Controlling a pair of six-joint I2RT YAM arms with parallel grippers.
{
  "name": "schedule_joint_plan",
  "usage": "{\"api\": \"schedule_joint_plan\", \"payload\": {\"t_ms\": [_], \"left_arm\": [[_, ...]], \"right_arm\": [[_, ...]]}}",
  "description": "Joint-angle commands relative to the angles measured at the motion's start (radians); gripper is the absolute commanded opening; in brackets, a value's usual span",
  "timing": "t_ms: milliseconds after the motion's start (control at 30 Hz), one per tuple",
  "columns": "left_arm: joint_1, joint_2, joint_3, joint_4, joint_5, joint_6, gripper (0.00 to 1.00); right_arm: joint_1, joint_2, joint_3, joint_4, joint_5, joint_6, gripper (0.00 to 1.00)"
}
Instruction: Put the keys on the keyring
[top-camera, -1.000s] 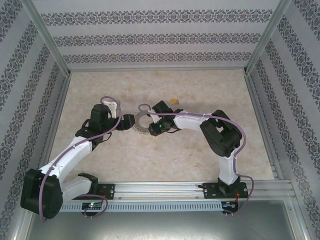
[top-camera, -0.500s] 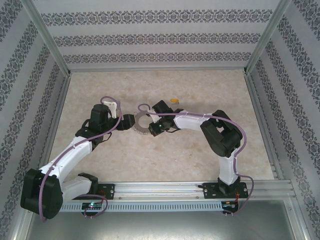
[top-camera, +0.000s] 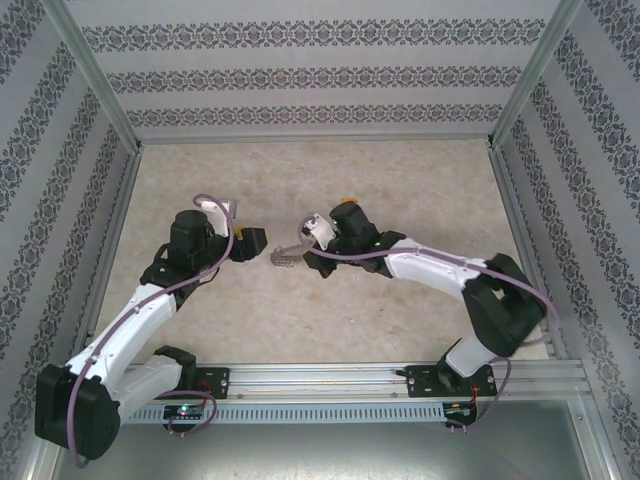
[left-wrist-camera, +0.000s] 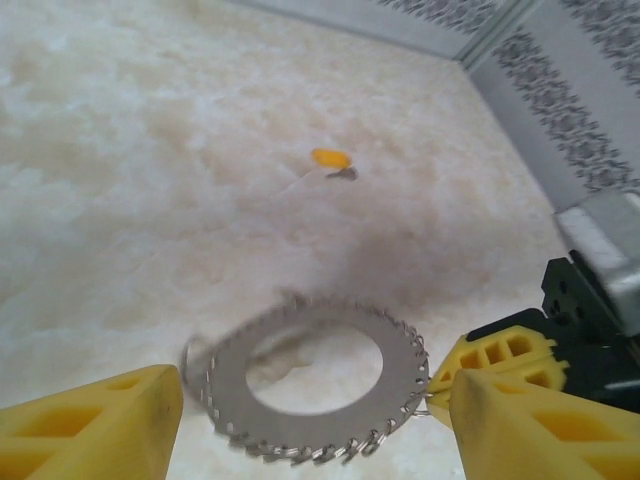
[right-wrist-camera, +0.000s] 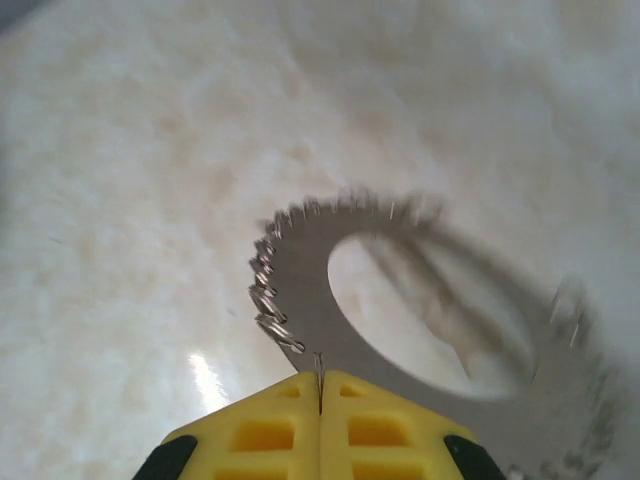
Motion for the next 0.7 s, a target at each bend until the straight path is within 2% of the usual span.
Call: {"api": "schedule_joint_plan", "payload": {"t_ms": [0, 67, 267, 433, 667], "left_arm": [[-0.014, -0.057, 0.0, 0.096, 0.096, -0.002, 0.7], [-0.024, -0.088, -0.015, 0.156, 0.149, -0.013, 0.68], [-0.082, -0.146, -0.104, 0.523, 0.379, -0.122, 0.55], [-0.13, -0.158, -0.11, 0.601, 0.449, -0.121, 0.45], [-0.221, -0.143, -0.115, 0.673, 0.531, -0.042, 0.4]], "right_arm": [[0.008, -0.106, -0.058, 0.129, -0.15, -0.089, 0.0], [0.008, -0.167, -0.091, 0.187, -0.206, -0.087, 0.0], [0.008, -0.343, -0.18, 0.39, -0.37, -0.01, 0.0], [0.007, -0.441, -0.203, 0.462, -0.428, 0.04, 0.0], [0.001, -0.473, -0.247, 0.617, -0.466, 0.143, 0.0]]}}
